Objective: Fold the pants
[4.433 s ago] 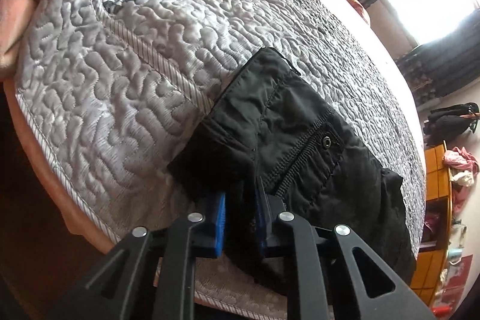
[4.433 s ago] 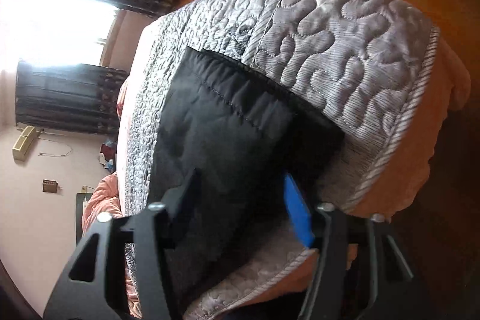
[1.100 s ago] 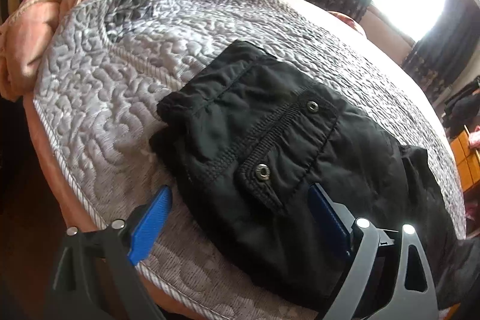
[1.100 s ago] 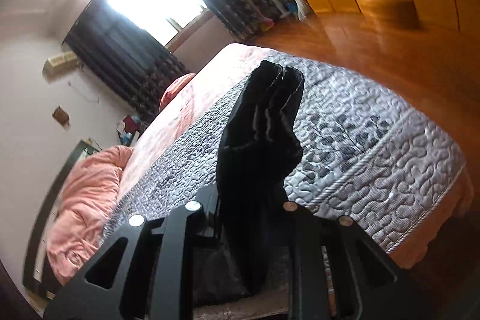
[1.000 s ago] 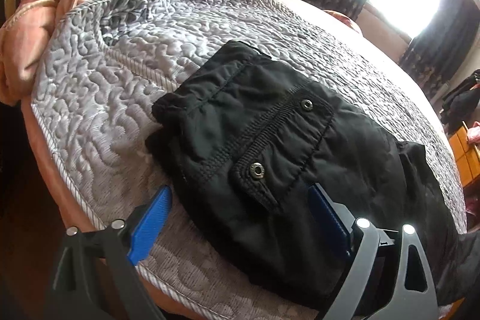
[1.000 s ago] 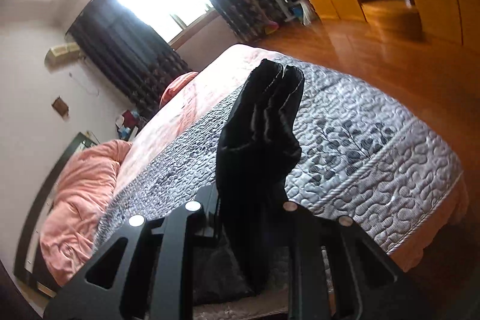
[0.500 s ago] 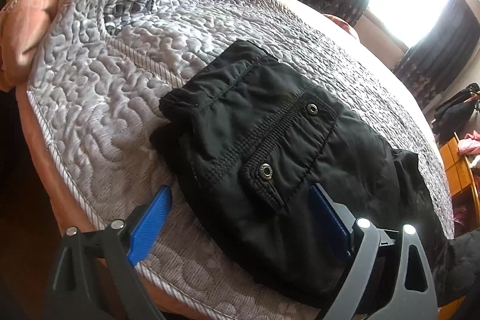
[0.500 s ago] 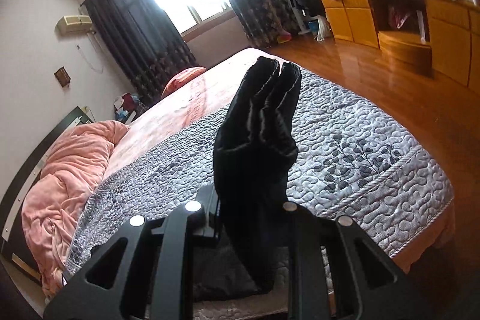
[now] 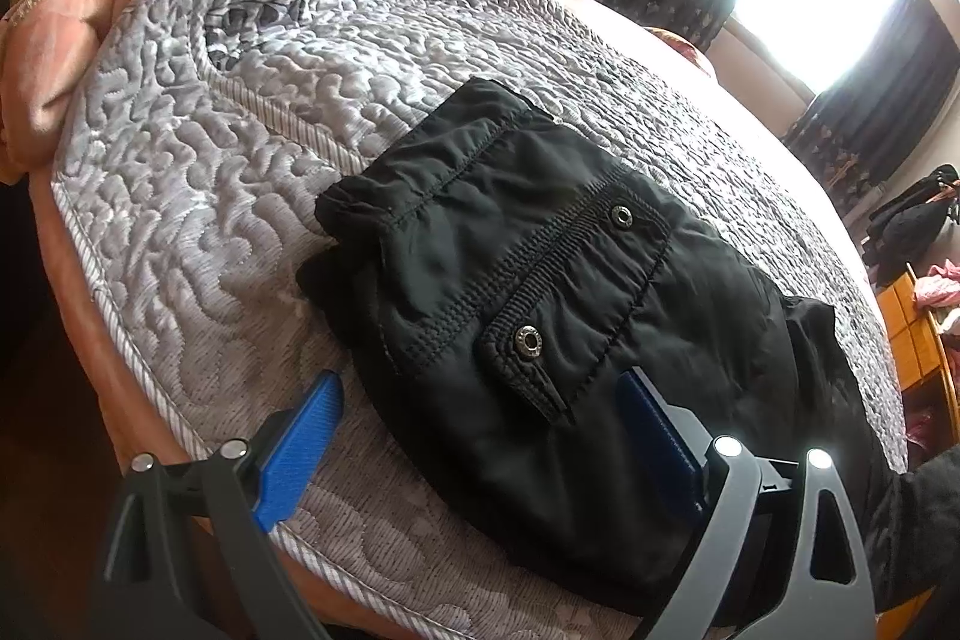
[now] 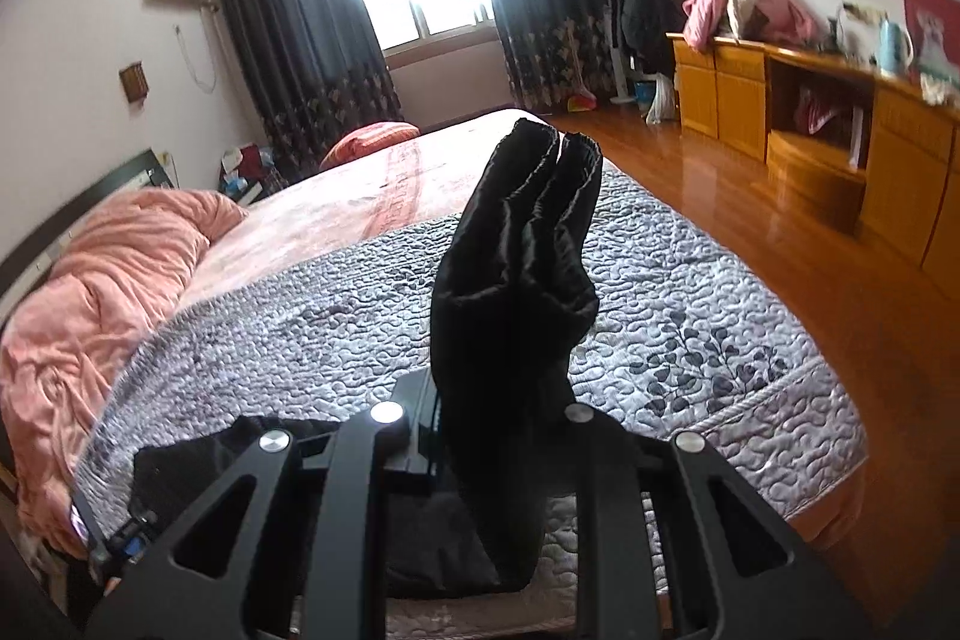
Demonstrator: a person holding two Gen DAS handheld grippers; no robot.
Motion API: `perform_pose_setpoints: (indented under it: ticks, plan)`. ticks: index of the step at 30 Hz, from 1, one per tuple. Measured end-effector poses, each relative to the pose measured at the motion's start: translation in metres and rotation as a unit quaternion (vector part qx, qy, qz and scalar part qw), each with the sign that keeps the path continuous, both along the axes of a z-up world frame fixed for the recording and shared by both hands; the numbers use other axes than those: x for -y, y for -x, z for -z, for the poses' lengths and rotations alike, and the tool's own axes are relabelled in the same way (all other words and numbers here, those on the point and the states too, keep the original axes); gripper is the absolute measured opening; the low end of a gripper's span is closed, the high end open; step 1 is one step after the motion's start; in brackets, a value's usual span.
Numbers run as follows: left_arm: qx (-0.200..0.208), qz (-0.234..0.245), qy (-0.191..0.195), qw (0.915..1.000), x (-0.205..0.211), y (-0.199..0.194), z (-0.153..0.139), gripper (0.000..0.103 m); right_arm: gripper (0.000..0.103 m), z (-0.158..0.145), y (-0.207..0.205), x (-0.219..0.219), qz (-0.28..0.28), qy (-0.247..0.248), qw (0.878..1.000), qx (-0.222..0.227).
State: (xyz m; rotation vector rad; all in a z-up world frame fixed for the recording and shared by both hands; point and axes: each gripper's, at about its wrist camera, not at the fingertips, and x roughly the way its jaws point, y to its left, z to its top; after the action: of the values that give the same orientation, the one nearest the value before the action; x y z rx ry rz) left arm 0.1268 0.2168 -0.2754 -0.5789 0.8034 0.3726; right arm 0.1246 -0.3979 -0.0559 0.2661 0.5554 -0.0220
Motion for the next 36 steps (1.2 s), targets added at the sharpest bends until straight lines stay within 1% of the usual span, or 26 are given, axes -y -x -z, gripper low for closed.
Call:
perform_pose_setpoints:
  ticks: [9,24,36]
  plan:
    - [0.004,-0.003,0.007,1.0,-0.002,0.002,0.0,0.093,0.018,-0.006,-0.007,-0.04,-0.024,0.056,0.998,0.0]
    - [0.005,-0.003,0.011,0.9999,-0.001,0.002,0.001,0.093,0.017,-0.003,-0.011,-0.081,-0.051,0.092,0.994,-0.001]
    - [0.003,-0.001,0.011,0.9999,-0.002,0.0,0.001,0.093,0.017,-0.004,-0.021,-0.106,-0.081,0.11,0.991,0.006]
